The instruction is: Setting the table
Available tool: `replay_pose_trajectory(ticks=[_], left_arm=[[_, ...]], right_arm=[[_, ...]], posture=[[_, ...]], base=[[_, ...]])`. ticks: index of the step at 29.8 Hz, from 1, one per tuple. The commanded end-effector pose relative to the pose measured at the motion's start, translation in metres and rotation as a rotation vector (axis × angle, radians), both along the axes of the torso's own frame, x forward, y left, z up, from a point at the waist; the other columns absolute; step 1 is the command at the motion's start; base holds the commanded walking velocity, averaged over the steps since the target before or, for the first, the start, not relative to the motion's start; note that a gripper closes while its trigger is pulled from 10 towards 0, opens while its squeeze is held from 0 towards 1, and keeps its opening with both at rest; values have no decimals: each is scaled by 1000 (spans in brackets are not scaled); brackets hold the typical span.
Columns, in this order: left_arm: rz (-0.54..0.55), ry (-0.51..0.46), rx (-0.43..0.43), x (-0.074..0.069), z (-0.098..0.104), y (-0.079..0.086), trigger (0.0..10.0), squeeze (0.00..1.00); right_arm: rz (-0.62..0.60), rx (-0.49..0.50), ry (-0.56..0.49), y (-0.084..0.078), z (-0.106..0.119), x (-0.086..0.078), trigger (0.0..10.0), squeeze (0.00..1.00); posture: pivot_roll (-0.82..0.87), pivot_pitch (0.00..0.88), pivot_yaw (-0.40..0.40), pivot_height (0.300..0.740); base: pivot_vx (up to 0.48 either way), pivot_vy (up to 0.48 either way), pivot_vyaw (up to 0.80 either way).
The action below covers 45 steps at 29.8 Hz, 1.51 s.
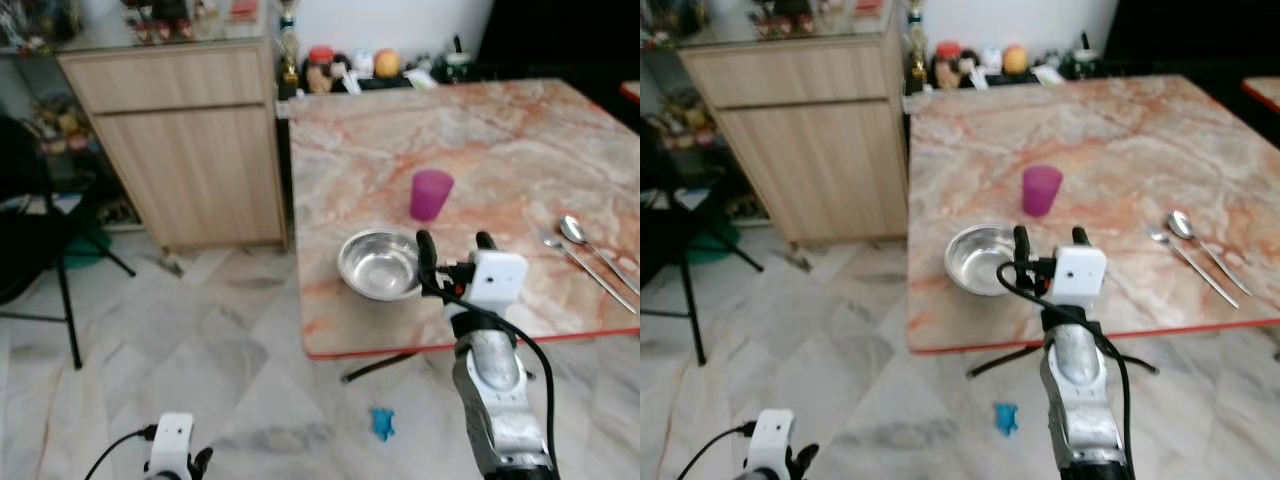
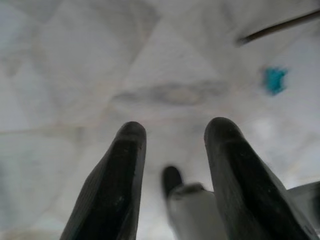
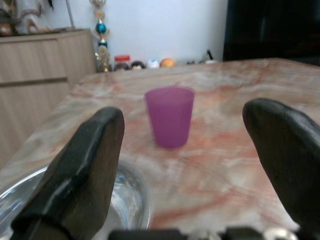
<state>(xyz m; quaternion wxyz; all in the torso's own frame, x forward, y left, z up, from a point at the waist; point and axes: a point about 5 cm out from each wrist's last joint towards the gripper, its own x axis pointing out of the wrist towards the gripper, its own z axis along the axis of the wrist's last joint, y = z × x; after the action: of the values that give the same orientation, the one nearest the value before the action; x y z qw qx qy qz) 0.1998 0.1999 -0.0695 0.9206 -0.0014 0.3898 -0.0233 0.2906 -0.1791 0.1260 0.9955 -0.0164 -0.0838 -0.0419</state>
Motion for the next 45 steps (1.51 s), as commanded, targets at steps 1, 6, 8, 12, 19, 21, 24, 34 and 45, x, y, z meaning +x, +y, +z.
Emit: replay_pose_trajectory(ticks=[1,6,8,12,19,21,24,34,45], left_arm=[[18,26,27,-8,-2,13,10000,0],[24,23,47,-8,-2,15,10000,0],[25,22,47,-8,-2,15,10000,0],[25,23,48,-9,-2,15,10000,0],[19,29,55,-9,-3,15,10000,0],[18,29,54,-9,-3,15,10000,0],[13,29,56,-9,-2,15,10000,0],[17,28,57,-8,-2,15,10000,0],[21,29,59,-10,-2,16,10000,0]], right_arm=[[26,13,-18,10,5,3,10000,0],[25,11,-19,10,6,3,10000,0],[24,11,-17,9,5,3,10000,0],[24,9,-13,9,5,3,10000,0],[15,7,3,6,2,1,10000,0],[3,30,12,3,2,0,10000,0],[-44,104,108,-6,-11,1,10000,0],[-68,210,272,-14,-36,1,10000,0],[23,221,286,-5,-35,2,10000,0]], posture=[[-7,48,12,740],[-7,50,10,740],[-6,50,10,740],[-8,50,10,740],[-10,45,11,740],[-11,42,12,740],[-12,39,13,740],[-3,48,12,740],[-2,51,14,740]], base=[[281,0,0],[56,0,0],[0,0,0],[0,0,0],[0,0,0],[0,0,0],[0,0,0],[0,0,0],[0,0,0]])
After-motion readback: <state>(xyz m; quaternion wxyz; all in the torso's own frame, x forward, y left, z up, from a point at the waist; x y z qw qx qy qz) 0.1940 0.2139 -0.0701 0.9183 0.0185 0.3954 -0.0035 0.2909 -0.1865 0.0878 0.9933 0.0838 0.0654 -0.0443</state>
